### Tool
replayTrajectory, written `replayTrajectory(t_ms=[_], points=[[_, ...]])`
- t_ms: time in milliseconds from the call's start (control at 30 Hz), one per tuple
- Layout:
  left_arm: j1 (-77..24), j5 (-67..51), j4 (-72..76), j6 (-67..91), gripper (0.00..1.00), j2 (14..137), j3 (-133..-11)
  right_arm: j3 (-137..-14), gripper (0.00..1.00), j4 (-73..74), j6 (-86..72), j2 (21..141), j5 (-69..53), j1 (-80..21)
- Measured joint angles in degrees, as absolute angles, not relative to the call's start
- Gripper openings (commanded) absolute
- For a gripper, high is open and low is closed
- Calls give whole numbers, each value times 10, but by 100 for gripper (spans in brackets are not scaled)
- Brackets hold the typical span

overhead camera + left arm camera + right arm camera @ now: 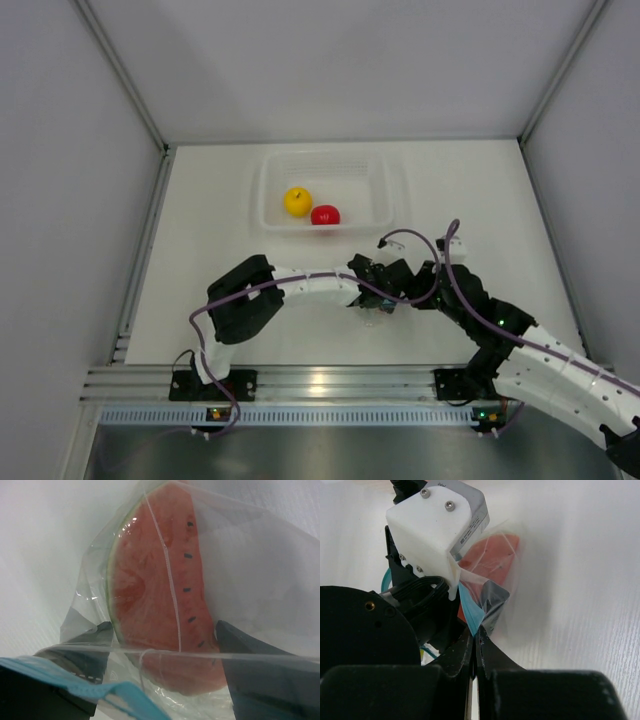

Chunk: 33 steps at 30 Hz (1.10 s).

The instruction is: Open the zip-top bag and remove the fake food

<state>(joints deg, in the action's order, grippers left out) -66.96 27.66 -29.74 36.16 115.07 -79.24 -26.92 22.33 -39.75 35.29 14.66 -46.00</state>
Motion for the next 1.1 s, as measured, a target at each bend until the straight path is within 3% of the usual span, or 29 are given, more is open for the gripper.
replayTrajectory(t_ms=[100, 167, 367, 433, 600, 767, 1100], points=[[-668, 276, -296, 364, 80, 1152, -793, -269, 0, 220, -401, 353, 145, -460], [-668, 278, -293, 367, 63, 1153, -793, -268, 0, 219, -402, 352, 143, -460], [-664, 281, -293, 374, 32, 1154, -793, -261, 0, 213, -403, 349, 139, -460], [-664, 281, -293, 375, 27, 1153, -793, -259, 0, 210, -402, 349, 140, -460], [-664, 277, -262, 378, 18, 1137, -768, -259, 0, 190, -398, 358, 139, -460], [-664, 268, -227, 394, 0, 1097, -715, -256, 0, 142, -376, 389, 106, -460], [-663, 307, -182, 437, 0, 1003, -617, -252, 0, 83, -338, 448, 55, -466]])
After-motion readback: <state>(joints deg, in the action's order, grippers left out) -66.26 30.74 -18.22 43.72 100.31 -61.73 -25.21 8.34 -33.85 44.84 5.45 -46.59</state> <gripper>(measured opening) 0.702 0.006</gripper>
